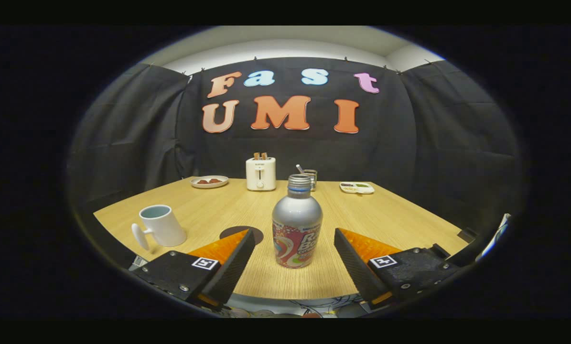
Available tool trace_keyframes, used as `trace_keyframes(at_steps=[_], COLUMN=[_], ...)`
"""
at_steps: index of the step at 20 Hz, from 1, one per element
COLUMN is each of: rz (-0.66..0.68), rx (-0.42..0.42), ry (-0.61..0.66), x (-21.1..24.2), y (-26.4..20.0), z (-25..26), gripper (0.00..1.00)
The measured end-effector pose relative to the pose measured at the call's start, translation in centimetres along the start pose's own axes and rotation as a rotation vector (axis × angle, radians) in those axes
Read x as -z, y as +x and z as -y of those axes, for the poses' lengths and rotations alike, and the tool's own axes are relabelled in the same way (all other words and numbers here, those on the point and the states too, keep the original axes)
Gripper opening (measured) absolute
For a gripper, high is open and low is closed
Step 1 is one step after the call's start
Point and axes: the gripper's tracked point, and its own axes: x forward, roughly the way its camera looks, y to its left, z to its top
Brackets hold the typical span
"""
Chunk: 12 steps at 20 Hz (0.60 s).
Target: Take the bottle from table, then pour the juice into the cup, finally place the bottle on the coaster
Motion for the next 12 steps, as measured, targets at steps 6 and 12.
trace_keyframes(at_steps=[6, 12], rz=[-0.02, -0.067], rx=[-0.005, 0.006], ry=[0.016, 0.002], x=[2.1, 3.7], y=[3.9, 5.7], z=[-0.3, -0.2], gripper=[1.0, 0.93])
